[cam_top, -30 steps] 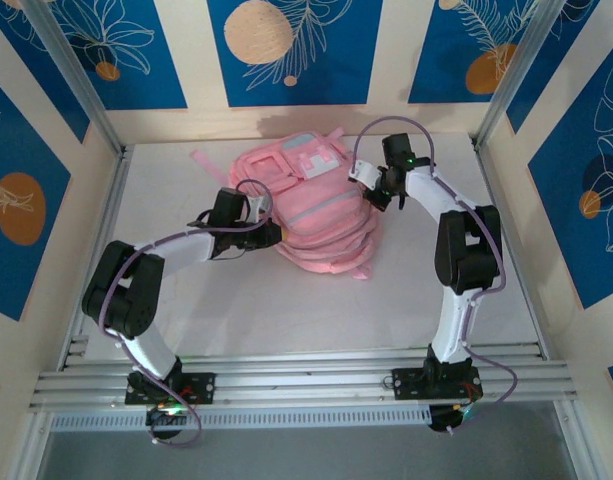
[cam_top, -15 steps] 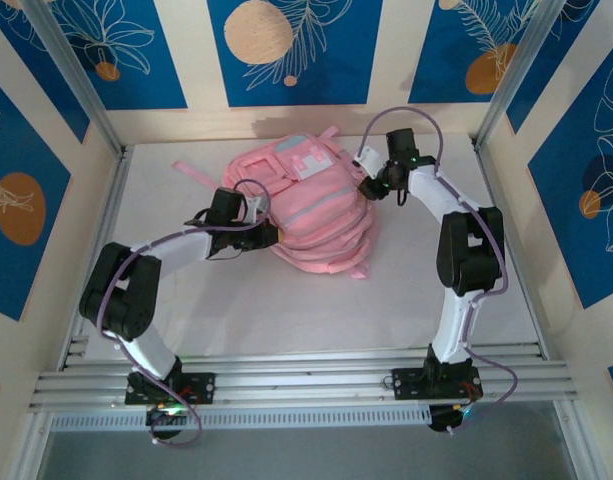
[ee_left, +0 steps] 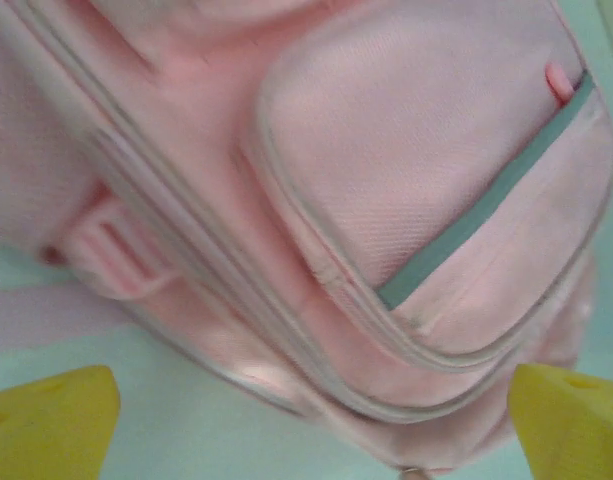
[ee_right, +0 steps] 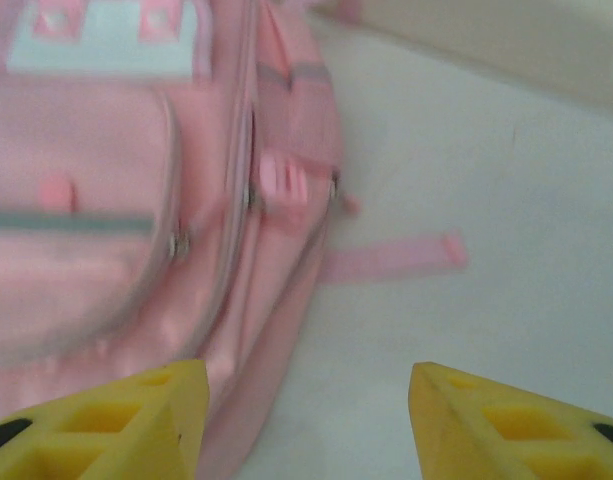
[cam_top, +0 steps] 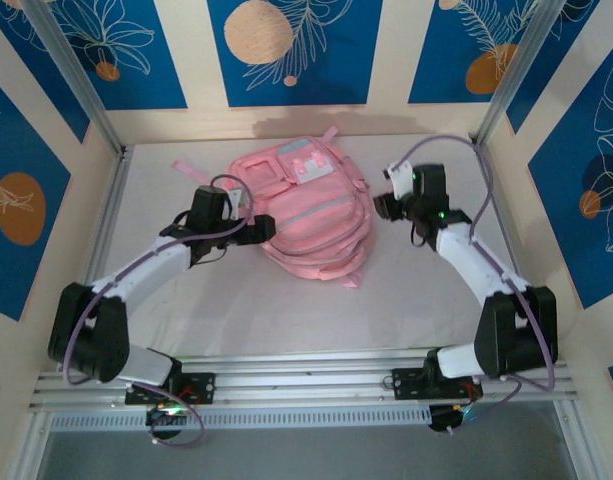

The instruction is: Pack books, pencil case, and school supplies into a backpack

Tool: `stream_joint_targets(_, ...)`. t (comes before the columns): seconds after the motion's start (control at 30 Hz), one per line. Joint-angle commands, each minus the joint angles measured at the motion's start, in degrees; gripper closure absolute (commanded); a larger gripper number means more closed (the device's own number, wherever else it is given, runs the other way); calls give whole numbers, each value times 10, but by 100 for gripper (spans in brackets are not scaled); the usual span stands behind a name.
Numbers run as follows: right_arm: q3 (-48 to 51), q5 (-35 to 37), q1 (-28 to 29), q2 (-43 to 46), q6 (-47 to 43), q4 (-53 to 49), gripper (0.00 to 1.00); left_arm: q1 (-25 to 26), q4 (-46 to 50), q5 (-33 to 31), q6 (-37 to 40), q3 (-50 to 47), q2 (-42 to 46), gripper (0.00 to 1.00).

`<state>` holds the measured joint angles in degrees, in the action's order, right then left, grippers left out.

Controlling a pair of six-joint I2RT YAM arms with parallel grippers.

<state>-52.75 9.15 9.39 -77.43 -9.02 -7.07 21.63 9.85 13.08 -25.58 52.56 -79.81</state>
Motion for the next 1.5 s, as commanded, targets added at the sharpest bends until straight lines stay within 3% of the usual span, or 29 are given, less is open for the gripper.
stream_joint_targets(0.0,109,52,-3,55,87,103,43,-2,16,-193,67,-21,45,0)
stream_joint_targets(0.2,273,88,-10,103,100,281,42,-6,-90,-378,196,-96,90,0)
stream_joint_targets(0.37,359,111,-18,76,90,464,39,-30,-205,-423,241,-175,94,0)
stream_joint_targets(0.5,352,63,-51,26,130,533,21,-39,-321,-451,270,-220,57,0)
stream_joint_targets(0.53,343,52,-54,10,136,542,13,-41,-356,-458,282,-231,42,0)
stream_joint_targets(0.57,332,47,-53,-6,129,541,0,-42,-393,-459,290,-241,27,0)
stream_joint_targets(0.8,315,15,-79,-106,153,601,1,-59,-607,-443,346,-292,-64,0)
stream_joint_targets(0.87,290,0,-86,-96,156,527,1,-74,-667,-415,342,-316,-79,0)
stream_joint_targets(0.93,293,-6,-89,-96,156,538,1,-95,-673,-344,323,-340,-62,0)
stream_joint_targets(1.0,295,-4,-87,-99,155,548,1,-116,-753,-310,300,-384,-79,0)
stream_joint_targets(1.07,295,1,-85,-99,154,548,1,-124,-903,-293,312,-412,-143,0)
stream_joint_targets(1.17,295,0,-85,-97,153,544,1,-122,-764,-281,310,-377,-98,0)
stream_joint_targets(1.27,294,0,-85,-97,153,541,1,-122,-723,-283,309,-353,-100,0)
stream_joint_targets(1.47,292,-1,-85,-98,153,540,1,-122,-731,-295,308,-353,-103,0)
